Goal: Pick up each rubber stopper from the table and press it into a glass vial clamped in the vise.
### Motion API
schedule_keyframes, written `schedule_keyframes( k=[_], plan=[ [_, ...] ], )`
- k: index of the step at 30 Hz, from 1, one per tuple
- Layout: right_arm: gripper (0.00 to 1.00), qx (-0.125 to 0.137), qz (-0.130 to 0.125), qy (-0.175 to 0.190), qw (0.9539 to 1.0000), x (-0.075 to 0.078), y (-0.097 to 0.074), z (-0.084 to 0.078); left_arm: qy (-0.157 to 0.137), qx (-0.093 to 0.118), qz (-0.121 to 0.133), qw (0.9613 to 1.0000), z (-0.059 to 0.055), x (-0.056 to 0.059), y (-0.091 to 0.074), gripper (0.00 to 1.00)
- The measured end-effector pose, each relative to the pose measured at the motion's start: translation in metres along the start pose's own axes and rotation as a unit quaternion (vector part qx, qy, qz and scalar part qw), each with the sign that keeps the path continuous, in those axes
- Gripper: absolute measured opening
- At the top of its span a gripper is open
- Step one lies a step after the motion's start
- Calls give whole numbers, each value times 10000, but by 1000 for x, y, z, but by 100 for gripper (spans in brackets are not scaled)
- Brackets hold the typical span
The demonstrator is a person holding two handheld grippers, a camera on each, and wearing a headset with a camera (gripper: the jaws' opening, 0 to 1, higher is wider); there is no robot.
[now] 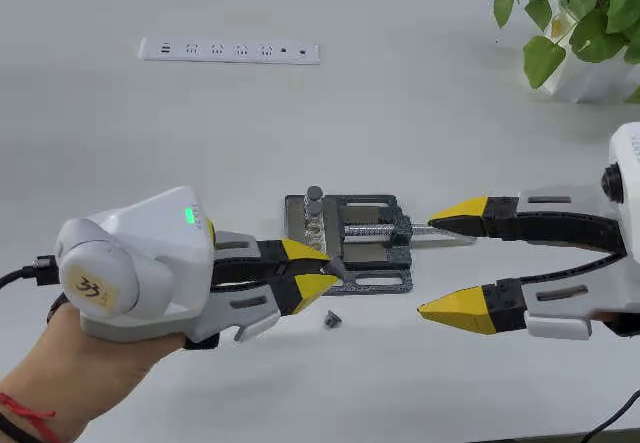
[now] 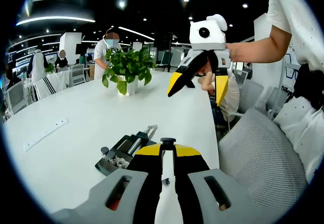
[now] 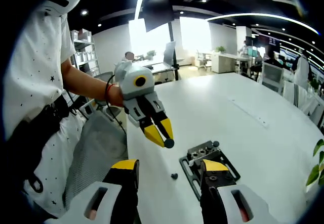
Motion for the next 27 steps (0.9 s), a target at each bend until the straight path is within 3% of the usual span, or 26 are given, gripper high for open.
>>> schedule_keyframes(
  k=[12,27],
  plan=[
    [30,-15,563,-180,9983,-13,0,21,55,489,-352,9982,32,21,3,4],
    [14,-99,959,-388,9946,-28,1,29,62,617,-652,9959,41,34,7,4]
  ],
)
Point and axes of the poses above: the centre of the closed fingertips' face, and the gripper's own axes: y roughly forward along the fingers, x roughly to its right, z roughly out of its top, the point moved 3 cm from there along -y, roughly backward along the fingers, and after that the axes turned 15 degrees about -z, right-handed, at the moved point
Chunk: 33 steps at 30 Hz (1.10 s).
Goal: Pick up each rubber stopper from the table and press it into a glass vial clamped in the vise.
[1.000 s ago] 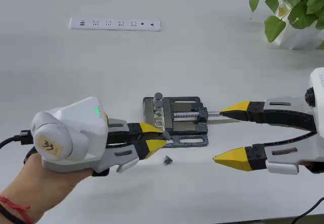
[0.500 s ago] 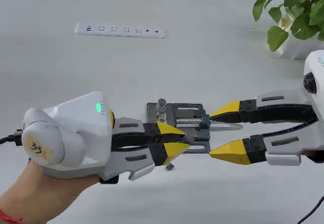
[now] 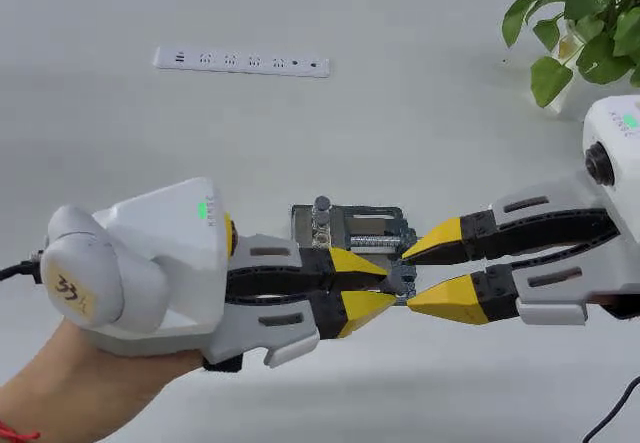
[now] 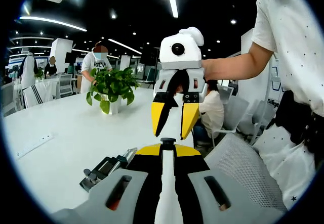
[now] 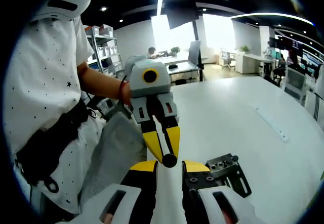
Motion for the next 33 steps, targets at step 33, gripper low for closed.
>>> schedule_keyframes(
  k=[33],
  plan=[
    [7,-153,253,-251,9992,-8,4,0,-29,-130,-291,9995,-4,9,3,4]
  ],
)
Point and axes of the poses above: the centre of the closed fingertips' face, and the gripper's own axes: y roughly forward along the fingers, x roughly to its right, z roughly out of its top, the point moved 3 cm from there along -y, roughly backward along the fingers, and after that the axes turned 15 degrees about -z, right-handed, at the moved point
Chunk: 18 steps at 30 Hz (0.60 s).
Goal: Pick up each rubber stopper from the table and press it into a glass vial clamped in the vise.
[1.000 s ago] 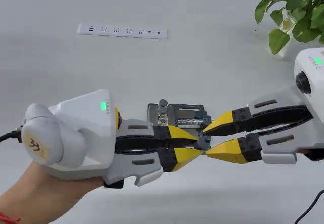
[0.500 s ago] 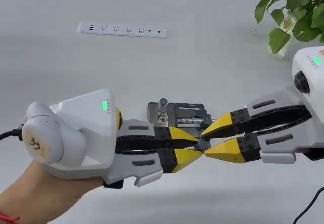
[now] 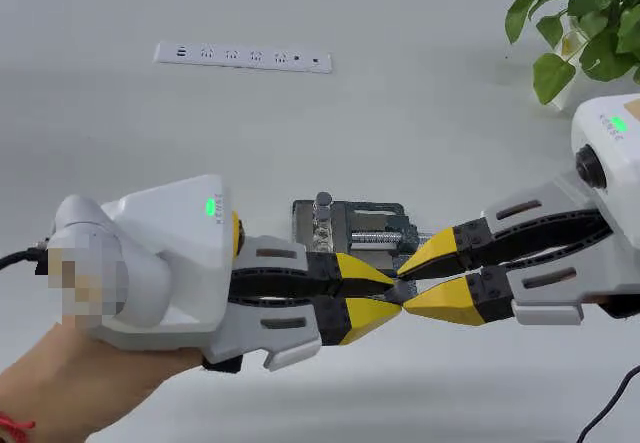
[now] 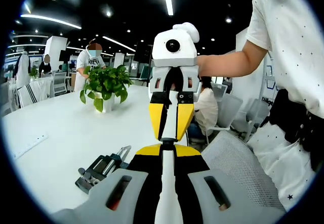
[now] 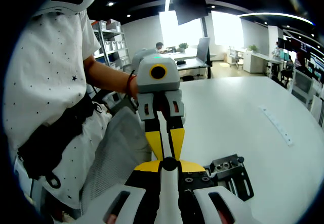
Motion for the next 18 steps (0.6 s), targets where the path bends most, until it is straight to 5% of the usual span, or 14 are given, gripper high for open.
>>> schedule_keyframes(
  k=[18],
  plan=[
    [6,-61,119,-125,9998,-4,0,-1,-116,-26,-247,9996,-2,2,0,4]
  ],
)
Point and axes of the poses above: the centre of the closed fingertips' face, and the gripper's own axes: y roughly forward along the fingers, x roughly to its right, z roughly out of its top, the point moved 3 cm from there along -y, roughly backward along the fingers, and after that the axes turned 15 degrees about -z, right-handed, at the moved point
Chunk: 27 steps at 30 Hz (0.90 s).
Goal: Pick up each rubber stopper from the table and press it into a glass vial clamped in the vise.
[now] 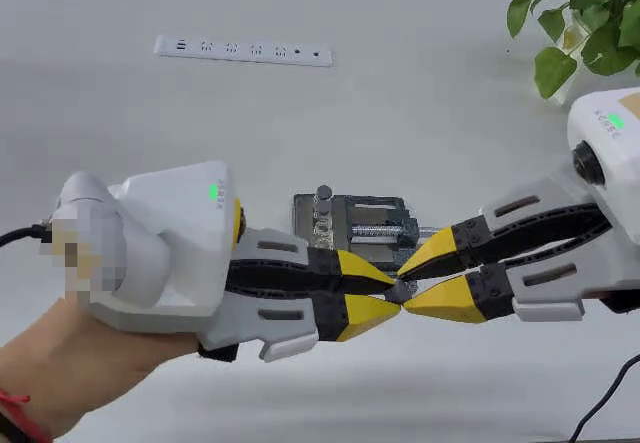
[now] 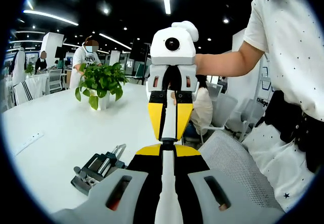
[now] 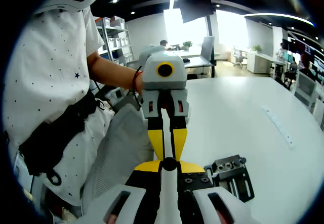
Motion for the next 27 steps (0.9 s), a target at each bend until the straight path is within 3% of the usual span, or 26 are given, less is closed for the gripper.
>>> schedule_keyframes(
  k=[12,27],
  plan=[
    [6,-33,46,-224,9997,-1,3,0,-150,50,-38,9999,-3,0,-2,4],
    [5,-166,-55,-223,9996,1,8,-1,-136,31,69,9999,-7,-3,-4,4]
  ],
)
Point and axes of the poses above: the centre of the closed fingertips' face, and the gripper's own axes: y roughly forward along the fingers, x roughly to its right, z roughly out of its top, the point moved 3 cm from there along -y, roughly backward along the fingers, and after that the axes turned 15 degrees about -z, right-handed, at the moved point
